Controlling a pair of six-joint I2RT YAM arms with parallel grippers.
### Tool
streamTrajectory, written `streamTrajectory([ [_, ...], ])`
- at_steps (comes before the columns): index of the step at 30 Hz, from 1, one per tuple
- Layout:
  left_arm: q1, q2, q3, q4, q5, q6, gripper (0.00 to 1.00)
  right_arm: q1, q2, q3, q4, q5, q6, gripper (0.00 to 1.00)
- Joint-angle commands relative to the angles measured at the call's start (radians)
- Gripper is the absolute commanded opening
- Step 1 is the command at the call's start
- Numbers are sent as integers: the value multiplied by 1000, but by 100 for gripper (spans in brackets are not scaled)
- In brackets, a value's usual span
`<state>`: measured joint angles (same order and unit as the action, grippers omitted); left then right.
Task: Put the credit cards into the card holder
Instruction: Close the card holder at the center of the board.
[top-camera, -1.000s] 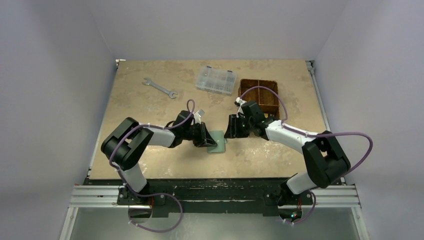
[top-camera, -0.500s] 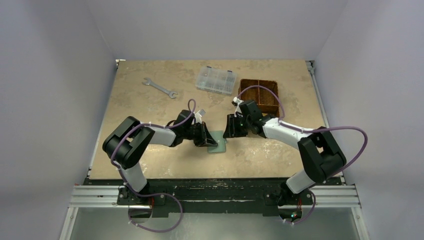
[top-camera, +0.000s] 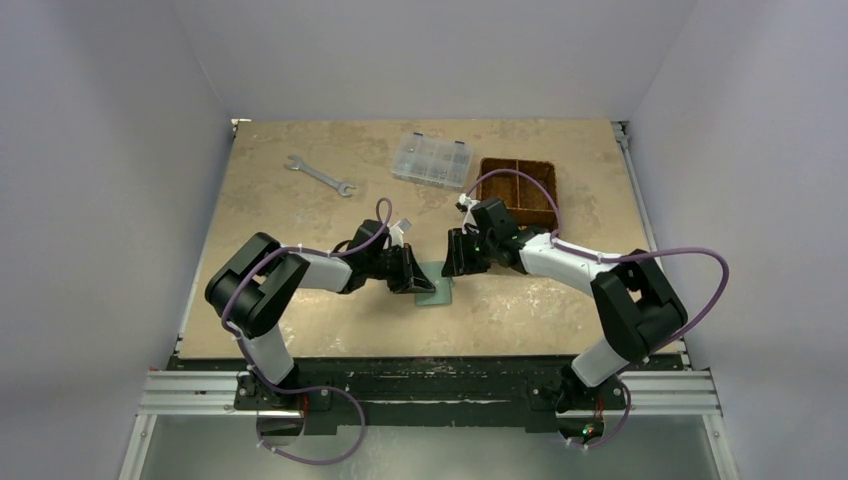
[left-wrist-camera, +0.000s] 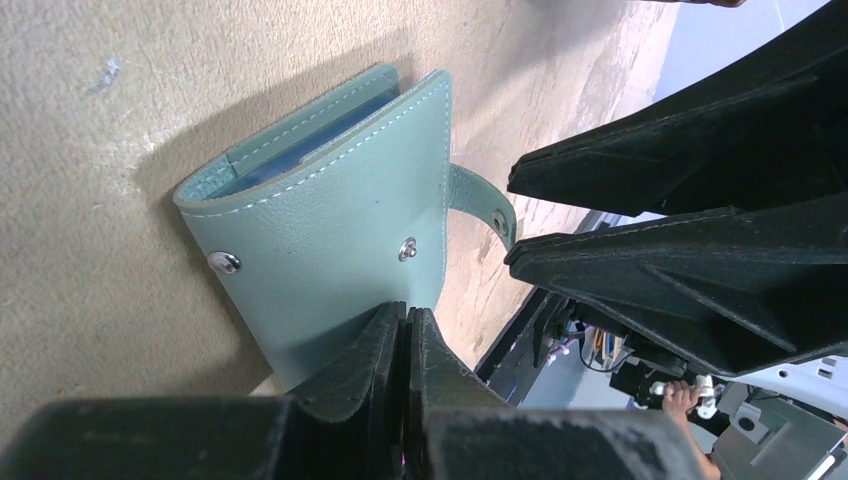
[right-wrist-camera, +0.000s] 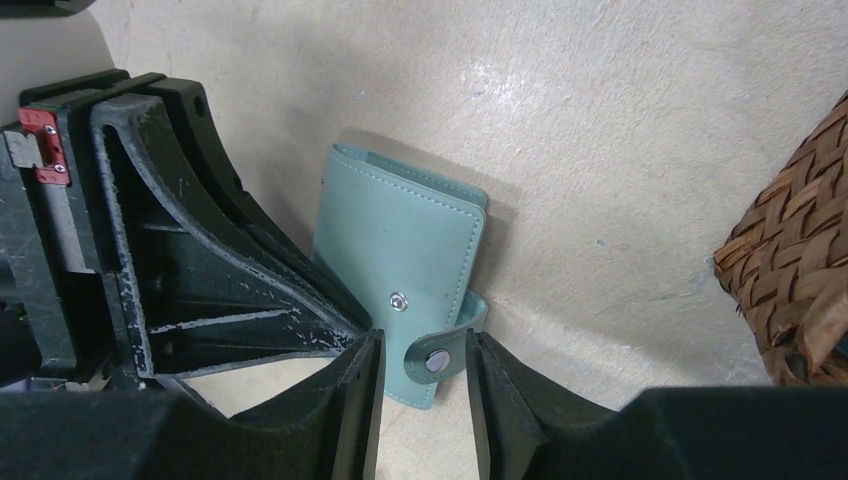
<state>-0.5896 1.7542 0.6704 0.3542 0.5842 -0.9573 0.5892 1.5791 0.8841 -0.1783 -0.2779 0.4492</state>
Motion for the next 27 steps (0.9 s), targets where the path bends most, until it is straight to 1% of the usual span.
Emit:
streamTrajectory([
  [1,1,11,6,-47,-28,43,0,10,3,45,-28,27,-20,43],
  [5,1,10,6,-49,-28,43,0,13,9,45,-36,37,-17,38],
  [10,1,7,6,-51,-25,45,0,14,5,40,-38,41,-11,28],
  [15,1,3,2,-55,-27,49,0,14,-31,31,-37,43,-3,12],
  [18,1,2,-5,-53,-27,49,0,13,-46,25,-22,17,1,0],
  [27,1,2,-13,-46,-29,47,0,14,14,9,101,-140,60,0],
])
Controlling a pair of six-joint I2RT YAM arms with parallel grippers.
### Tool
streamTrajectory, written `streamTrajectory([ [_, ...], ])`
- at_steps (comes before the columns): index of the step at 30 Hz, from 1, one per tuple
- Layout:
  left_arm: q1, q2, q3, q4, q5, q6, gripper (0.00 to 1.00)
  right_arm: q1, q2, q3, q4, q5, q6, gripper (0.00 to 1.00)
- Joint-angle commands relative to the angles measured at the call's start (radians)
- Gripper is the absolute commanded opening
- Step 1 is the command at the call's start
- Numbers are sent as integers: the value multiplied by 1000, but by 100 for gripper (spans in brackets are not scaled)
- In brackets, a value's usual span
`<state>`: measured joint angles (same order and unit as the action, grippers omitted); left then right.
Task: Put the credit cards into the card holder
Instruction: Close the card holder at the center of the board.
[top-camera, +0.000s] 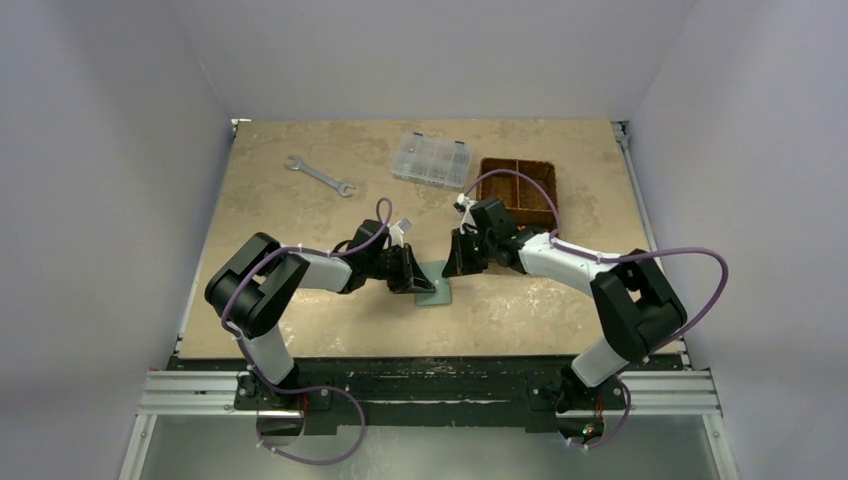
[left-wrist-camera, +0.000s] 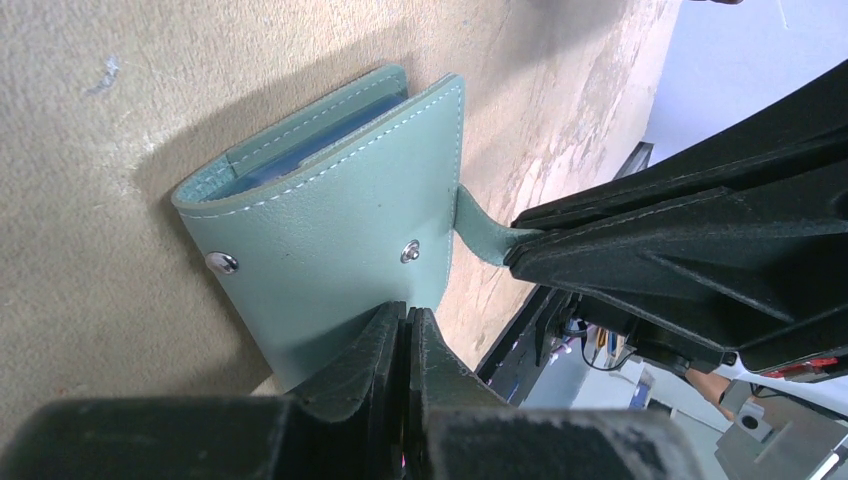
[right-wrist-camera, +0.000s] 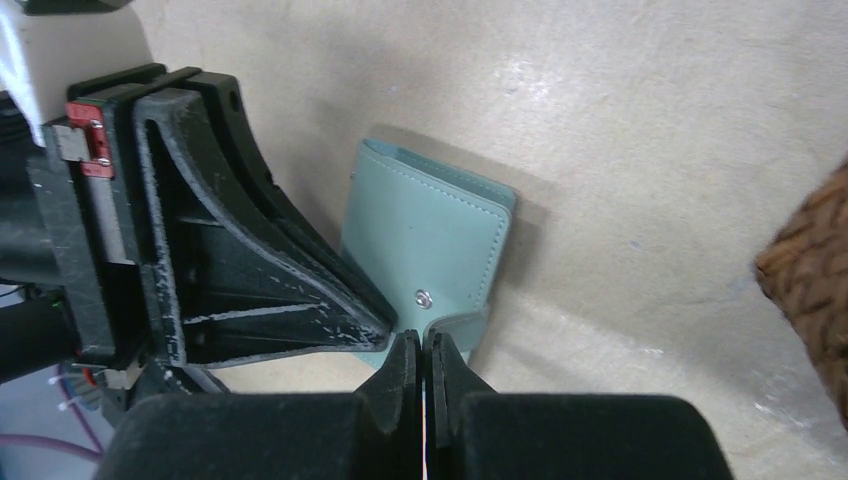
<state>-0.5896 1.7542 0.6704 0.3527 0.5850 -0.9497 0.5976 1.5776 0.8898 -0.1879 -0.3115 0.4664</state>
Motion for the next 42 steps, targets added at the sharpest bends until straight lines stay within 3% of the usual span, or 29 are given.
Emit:
streamTrajectory([
  [1,1,2,-16,-41,-30,38,0,5,27,4,118,-118,47,0],
  [18,1,-9,-37,-22,-23,31,0,5,81,11,97,-83,26,29],
  [23,1,-6,-38,-20,-19,31,0,5,79,10,82,-70,12,29],
  [34,1,-18,-45,-17,-19,23,0,7,127,9,124,-115,28,15],
  [42,1,-18,-49,-14,-19,22,0,8,106,-1,120,-97,31,27],
])
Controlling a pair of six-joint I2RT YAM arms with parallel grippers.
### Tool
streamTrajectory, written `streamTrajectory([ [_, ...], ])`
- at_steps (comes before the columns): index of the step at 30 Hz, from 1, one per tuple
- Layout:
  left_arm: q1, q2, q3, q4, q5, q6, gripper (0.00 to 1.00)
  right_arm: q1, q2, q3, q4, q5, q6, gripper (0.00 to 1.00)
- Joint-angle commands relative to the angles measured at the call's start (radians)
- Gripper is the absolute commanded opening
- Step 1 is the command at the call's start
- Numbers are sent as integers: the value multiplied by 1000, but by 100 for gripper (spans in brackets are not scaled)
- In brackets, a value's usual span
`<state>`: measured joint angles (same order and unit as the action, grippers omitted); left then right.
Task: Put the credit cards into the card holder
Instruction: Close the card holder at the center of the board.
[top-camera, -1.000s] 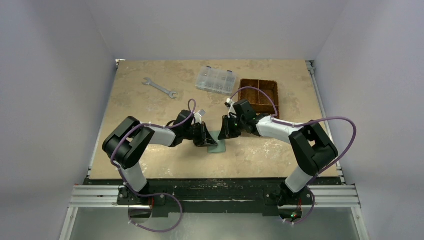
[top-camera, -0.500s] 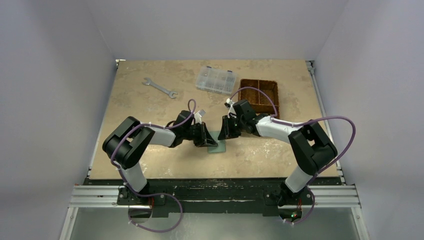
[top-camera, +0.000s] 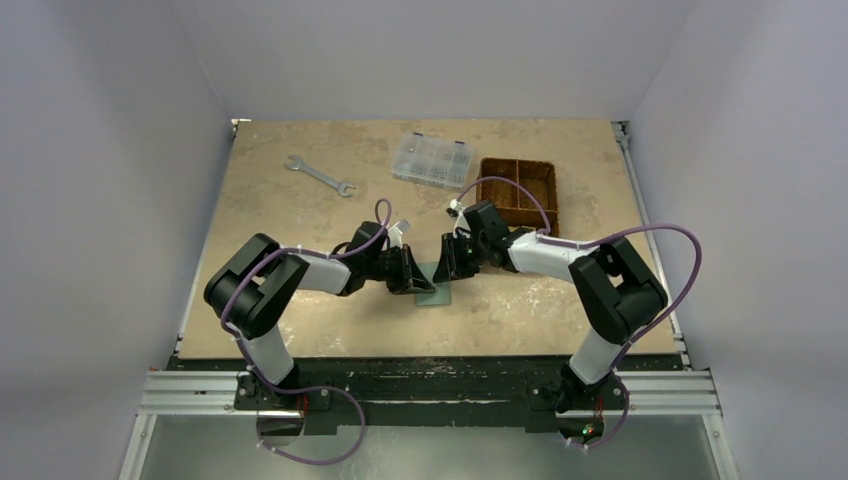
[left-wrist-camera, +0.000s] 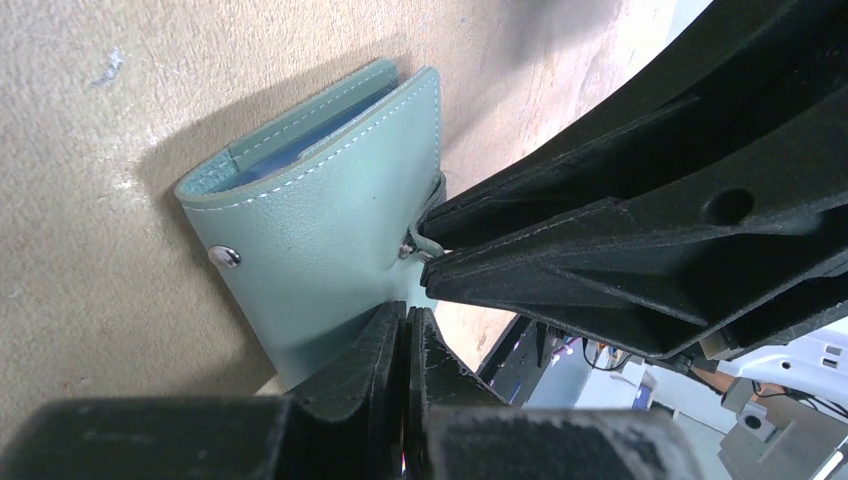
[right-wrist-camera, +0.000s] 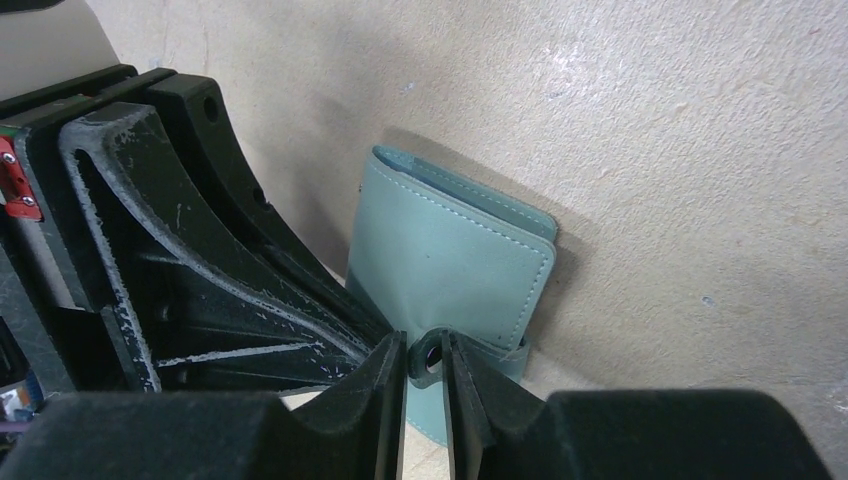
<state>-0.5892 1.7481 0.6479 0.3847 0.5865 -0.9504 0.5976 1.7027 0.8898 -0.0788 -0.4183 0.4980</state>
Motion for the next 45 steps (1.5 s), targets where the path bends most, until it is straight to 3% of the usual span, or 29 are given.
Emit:
streamTrajectory([
  [1,0,-12,-27,-44,-20,22,0,8,-21,-2,8,16,-1,27],
  [12,0,-7,-27,-37,-12,20,0,8,-67,-2,-36,76,-16,30],
  [29,-1,-11,-31,-36,-11,19,0,9,-7,-2,31,30,4,0],
  [39,-1,-21,-33,-32,-4,14,0,9,-17,-3,19,53,-4,0],
  [45,10,-110,-20,-9,22,-22,0,10,-8,-10,27,47,-3,0],
])
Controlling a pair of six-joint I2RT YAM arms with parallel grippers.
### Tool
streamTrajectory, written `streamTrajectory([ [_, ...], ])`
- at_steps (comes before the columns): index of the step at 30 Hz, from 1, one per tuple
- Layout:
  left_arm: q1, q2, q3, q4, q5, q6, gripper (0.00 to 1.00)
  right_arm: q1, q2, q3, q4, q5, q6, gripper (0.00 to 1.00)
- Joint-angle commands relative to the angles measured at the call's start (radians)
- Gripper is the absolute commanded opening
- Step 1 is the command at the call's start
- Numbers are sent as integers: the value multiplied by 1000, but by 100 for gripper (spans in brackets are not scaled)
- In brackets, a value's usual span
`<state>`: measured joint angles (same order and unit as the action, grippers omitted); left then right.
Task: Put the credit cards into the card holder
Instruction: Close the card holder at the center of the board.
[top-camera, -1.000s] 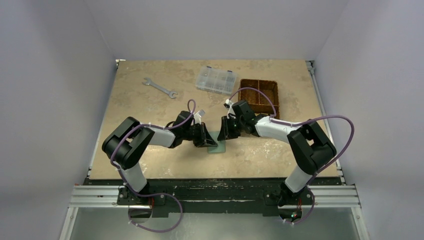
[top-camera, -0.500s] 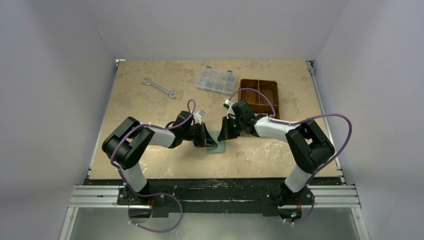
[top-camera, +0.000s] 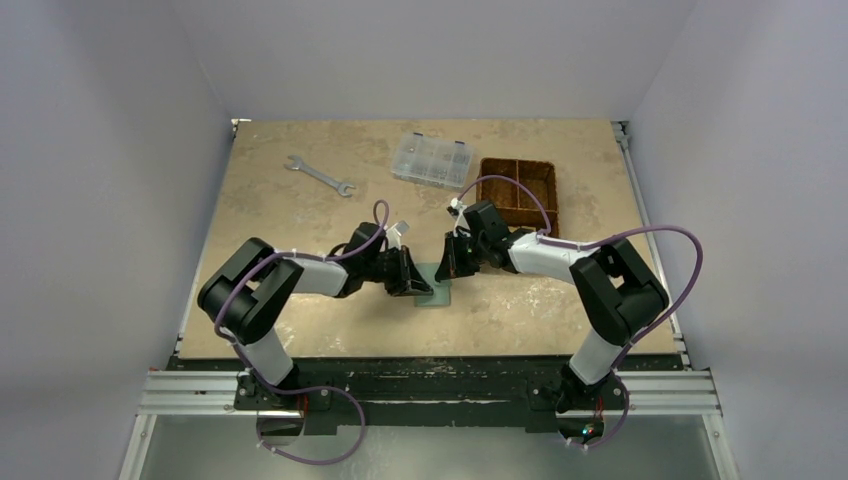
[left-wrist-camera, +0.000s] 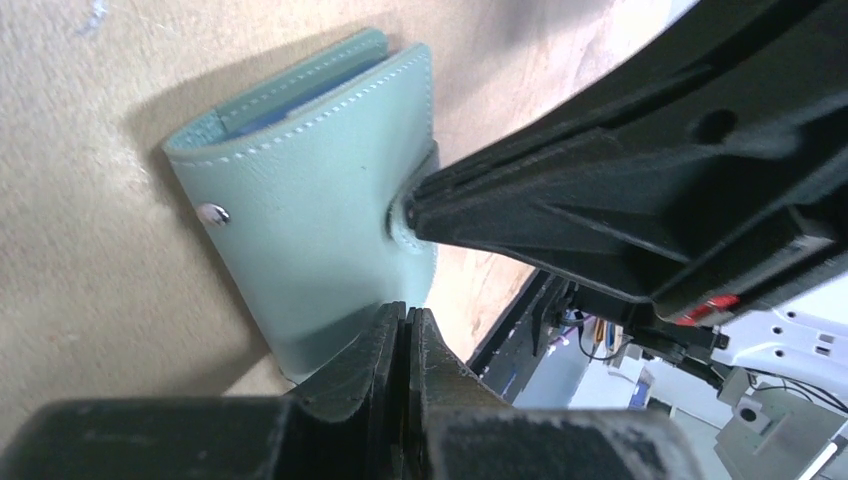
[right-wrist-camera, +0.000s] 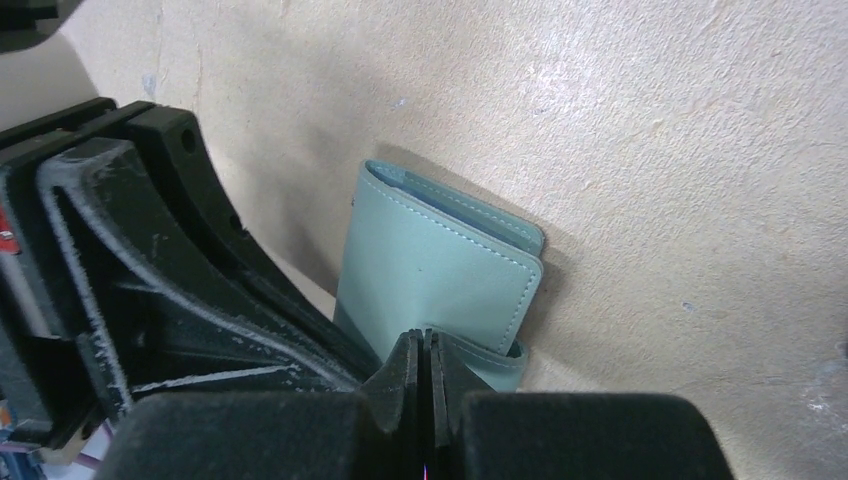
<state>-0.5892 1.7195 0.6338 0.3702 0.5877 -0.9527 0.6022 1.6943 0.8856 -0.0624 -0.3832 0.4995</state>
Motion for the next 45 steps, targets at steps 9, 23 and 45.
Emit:
streamTrajectory([
  [9,37,-112,59,-84,-16,31,0,4,-21,-5,10,11,1,0],
  [23,68,57,39,-28,-35,73,0,53,-102,67,-161,163,-91,28],
  [45,68,33,14,-9,-29,60,0,260,0,257,-351,573,-150,42],
])
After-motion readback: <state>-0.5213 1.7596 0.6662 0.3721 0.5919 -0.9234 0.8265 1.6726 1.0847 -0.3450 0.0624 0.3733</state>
